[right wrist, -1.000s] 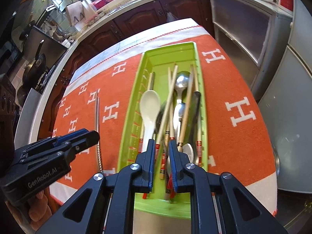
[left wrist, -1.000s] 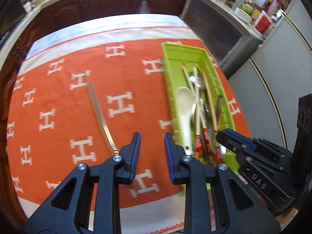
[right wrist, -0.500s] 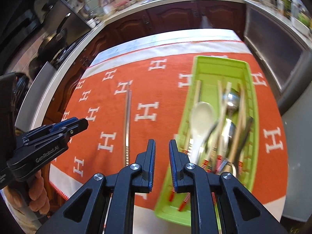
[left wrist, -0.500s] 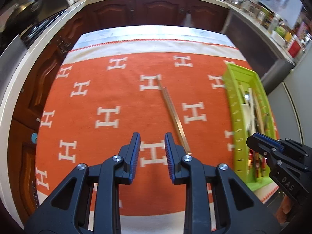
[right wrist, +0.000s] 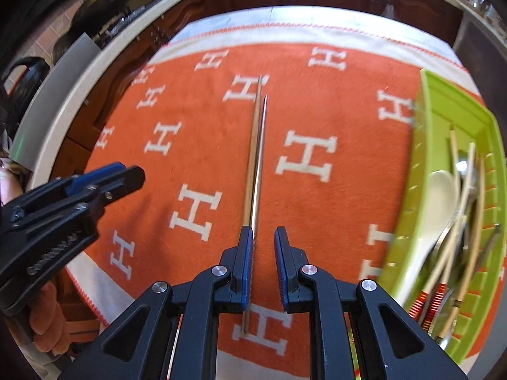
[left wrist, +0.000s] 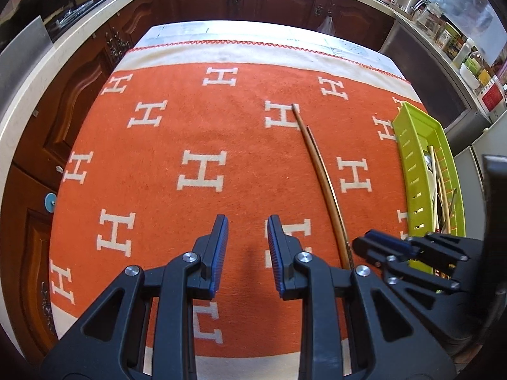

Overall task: Organize utensils
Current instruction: 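Grasp the last steel chopstick with the right tool while the left tool grasps the last wooden chopstick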

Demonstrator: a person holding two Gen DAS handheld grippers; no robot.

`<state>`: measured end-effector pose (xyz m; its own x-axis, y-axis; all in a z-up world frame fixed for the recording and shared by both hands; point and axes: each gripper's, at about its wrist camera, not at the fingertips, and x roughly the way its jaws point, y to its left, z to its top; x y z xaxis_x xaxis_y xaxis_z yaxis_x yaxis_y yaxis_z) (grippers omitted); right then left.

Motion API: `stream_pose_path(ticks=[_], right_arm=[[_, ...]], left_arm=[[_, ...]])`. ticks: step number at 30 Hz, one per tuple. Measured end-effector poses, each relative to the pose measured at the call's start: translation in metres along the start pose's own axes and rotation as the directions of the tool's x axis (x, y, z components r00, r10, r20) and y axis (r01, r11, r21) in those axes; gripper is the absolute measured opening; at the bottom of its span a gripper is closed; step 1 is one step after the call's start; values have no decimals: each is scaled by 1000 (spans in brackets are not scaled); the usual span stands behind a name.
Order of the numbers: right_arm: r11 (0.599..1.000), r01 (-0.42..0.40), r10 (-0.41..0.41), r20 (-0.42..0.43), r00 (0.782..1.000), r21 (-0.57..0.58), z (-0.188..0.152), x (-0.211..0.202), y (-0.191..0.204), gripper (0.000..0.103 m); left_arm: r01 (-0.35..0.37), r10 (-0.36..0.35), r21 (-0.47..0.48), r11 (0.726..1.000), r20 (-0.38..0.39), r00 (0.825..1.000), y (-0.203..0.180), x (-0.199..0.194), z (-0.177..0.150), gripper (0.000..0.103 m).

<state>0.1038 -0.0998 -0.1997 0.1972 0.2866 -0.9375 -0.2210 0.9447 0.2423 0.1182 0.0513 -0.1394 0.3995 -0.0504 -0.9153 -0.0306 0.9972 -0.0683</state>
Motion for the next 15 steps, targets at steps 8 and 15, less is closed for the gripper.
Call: stream_pose_path(ticks=[8,15], right_arm=[[999,36,-37,-25,999,-30,3,21,9,14],[988,121,-119,32,992,-92,6,26,26,16]], left_arm=[[28,-29,-18,999,-23,999,7,13,-2,22],[61,-61,-20,998,-34,998,6,21,-3,22]])
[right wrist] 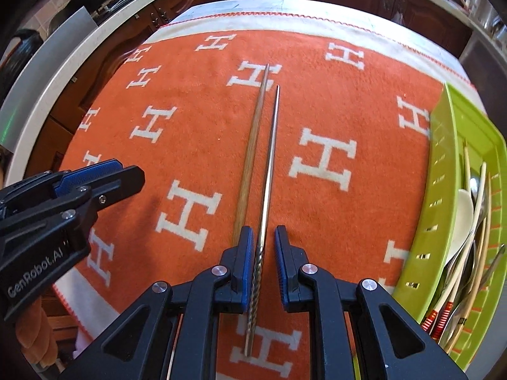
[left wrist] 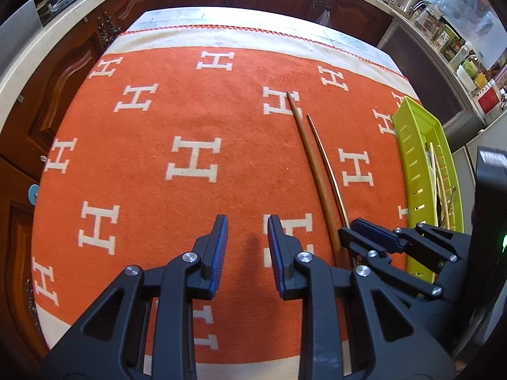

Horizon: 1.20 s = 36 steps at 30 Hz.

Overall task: Organize utensils
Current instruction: 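Grasp the last steel chopstick with the right tool while the left tool grasps the last wooden chopstick, then carry both chopsticks into the green tray with both tools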

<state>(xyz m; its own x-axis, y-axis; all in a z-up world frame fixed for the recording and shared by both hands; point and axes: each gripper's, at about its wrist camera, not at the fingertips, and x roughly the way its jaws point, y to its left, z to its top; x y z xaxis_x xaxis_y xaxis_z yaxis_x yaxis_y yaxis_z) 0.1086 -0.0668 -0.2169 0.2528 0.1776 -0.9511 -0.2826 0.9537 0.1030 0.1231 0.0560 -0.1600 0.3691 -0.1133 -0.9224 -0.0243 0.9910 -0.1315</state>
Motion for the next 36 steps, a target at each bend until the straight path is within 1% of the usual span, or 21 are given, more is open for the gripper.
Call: stream_pose_path(ticks=[1,3,5,6,9,12,16,18,21,25,28,30,31,32,36], right_arm=[[1000,4,-4,12,1000,-4,-2,-1,2,17],[1000,-2,2,40,999,2,-6,-2,4,26],[1000,5,-6,64,998,9,-9,-1,9,31],[1000,20,-20,75,997,10,-10,-1,11,32],[998,69,-67,112,991,-13,-17,-2,19,32],[998,60,-61,150,987,15,-23,-3,17,32],[995,97,-99,216,971,24,-36,-6,22,32],[995,91,-98,234,967,40,-40,-7,21,32],[997,68,-77,233,969,47,-40,-7,18,32],[997,66,-70,229,971,29,-42,-7,18,32],[996,75,-82,234,969,40,-44,-9,16,25],[994,73,-90,239,967,78,-46,-11,8,9],[993,65,-86,239,967,94,-46,-11,4,6],[993,54,-78,241,967,107,-47,-11,1,6],[987,58,-94,247,964,149,-50,-15,-7,5]], left_arm=[[4,-4,-2,1000,-1,1000,0,0,0,22],[15,-15,-14,1000,0,1000,2,1,0,22],[27,-27,-25,999,1,1000,4,2,1,22],[30,-30,-28,999,0,1000,4,2,0,23],[41,-41,-33,999,7,999,7,0,0,23],[49,-48,-38,998,11,999,9,0,-2,23],[50,-49,-49,998,12,999,13,-1,-4,23],[52,-51,-52,997,13,999,15,-1,-6,23],[51,-50,-51,997,17,999,16,-3,-8,23],[55,-54,-45,997,22,998,14,-5,-9,23],[59,-59,-31,998,23,998,10,-5,-9,23],[66,-65,-17,998,22,998,6,-5,-10,23],[68,-68,-10,998,23,997,3,-5,-10,23],[71,-71,-4,997,23,997,1,-5,-10,23],[95,-95,31,995,15,995,-13,0,-9,23]])
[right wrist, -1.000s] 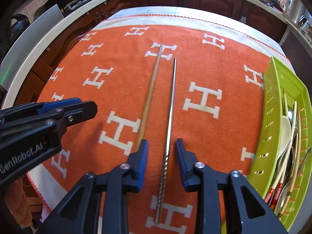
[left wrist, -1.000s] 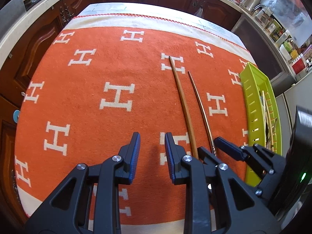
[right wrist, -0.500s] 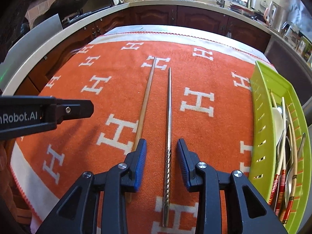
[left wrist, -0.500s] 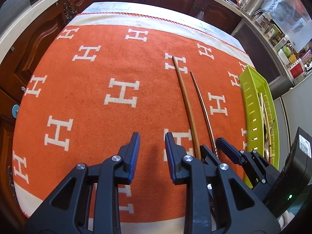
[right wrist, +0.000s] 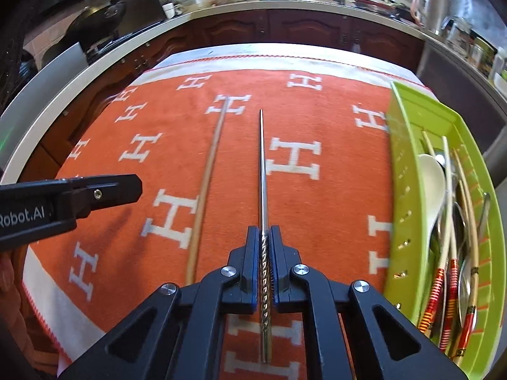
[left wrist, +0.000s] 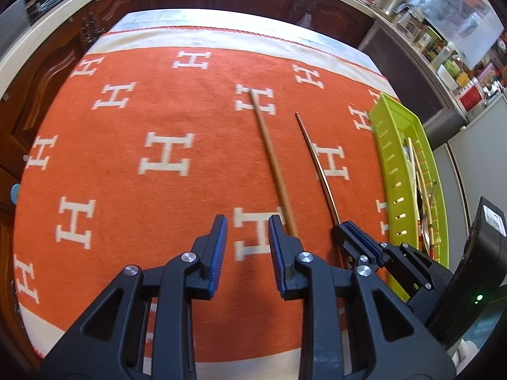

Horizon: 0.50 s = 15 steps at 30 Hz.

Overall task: Organize utensils
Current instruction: 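Carry both chopsticks into the green tray with both tools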

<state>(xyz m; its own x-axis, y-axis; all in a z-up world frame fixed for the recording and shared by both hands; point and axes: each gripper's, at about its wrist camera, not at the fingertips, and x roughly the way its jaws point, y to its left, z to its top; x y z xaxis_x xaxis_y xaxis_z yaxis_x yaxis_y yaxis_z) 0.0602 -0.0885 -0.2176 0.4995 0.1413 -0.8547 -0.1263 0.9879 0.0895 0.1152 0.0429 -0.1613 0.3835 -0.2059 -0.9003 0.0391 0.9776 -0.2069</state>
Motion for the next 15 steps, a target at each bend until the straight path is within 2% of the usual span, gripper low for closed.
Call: stream_pose_path(ticks=[3,7,14,15], right_arm=[[998,-16,15,17,1000,60,-1,-8,-12,5],[994,-43,36,66,997,105,2,-30,-23,5],[980,-88,59,166,984,178,10,-74,-49,5],[977,-91,56,182,982,191,10,-81,-54,5]], left_arm=[[19,-18,15,1000,-22,1000,-11,9,2,23],[4,-3,29,1000,-40,999,-23,21,4,24],[-75,79,46,996,-72,994,-39,44,6,23],[-98,101,52,994,-50,994,-43,44,5,22]])
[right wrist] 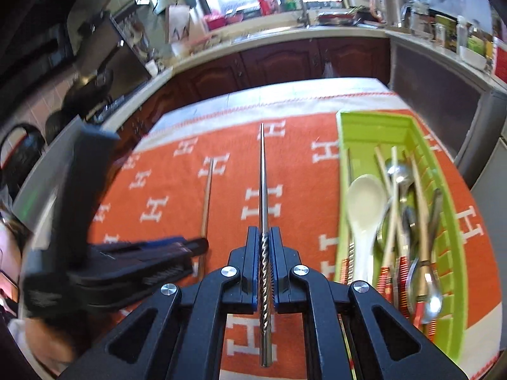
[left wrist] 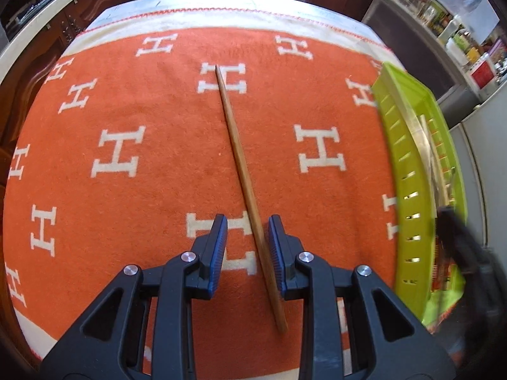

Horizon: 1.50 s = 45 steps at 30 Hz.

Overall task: Organize utensils
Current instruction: 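Carry both chopsticks into the green tray with both tools, then open both tools to release the chopsticks in the tray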

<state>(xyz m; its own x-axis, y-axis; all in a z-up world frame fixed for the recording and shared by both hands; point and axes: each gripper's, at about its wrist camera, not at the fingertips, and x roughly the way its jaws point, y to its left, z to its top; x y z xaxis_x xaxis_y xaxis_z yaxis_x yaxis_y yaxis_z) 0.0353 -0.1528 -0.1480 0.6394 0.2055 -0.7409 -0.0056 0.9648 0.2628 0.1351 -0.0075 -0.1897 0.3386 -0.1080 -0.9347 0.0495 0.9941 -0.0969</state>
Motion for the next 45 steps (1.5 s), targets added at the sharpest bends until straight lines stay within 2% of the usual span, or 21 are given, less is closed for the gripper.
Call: stream_pose_path(ticks=[1,3,6,12,16,20,24,28,32,37,40,42,44,45], right_arm=[[1000,-1,1,9,1000,9,2,-4,-3,5],[1000,5,-6,31,1000,25,5,-15,-11,5],[998,23,-26,60,998,50,6,-29,-25,5],[991,69,-80,97,992,110,3,-54,-57,5],[983,109,-126,110,986,147,-1,-62,-79,5],[972,135,-155,93,984,191,-9,-63,-101,5],[962,149,-168,65,984,231,-12,-53,-114,5],[951,158,-176,45,983,266,-15,-47,-129,5],[946,140,-151,15,988,293,-14,-40,-138,6],[944,138,-148,12,989,298,-15,-38,-142,7],[946,139,-148,9,989,292,-14,-37,-141,13],[947,142,-152,13,988,290,-15,-39,-140,22],[948,139,-149,12,989,286,-15,-38,-139,22],[949,138,-147,11,989,284,-16,-39,-138,22]], left_arm=[[-18,18,8,1000,1,1000,-3,2,0,13],[-38,38,17,999,5,999,-8,3,0,6],[-30,30,2,1000,2,1000,-8,3,1,4],[49,-48,-36,998,30,998,-9,-21,0,4],[94,-92,-23,995,76,993,-23,-50,5,4],[170,-170,14,985,94,981,-48,-74,12,4],[222,-229,92,971,80,970,-89,-87,16,4],[264,-271,152,953,27,962,-127,-83,12,4],[278,-279,175,945,-20,960,-150,-73,5,4],[275,-269,195,941,-56,961,-159,-61,5,4],[256,-248,214,943,-60,967,-160,-58,1,4],[250,-241,210,945,-68,968,-157,-55,1,6],[240,-232,211,948,-63,971,-154,-55,0,14],[230,-223,211,950,-55,973,-152,-56,-1,24]])
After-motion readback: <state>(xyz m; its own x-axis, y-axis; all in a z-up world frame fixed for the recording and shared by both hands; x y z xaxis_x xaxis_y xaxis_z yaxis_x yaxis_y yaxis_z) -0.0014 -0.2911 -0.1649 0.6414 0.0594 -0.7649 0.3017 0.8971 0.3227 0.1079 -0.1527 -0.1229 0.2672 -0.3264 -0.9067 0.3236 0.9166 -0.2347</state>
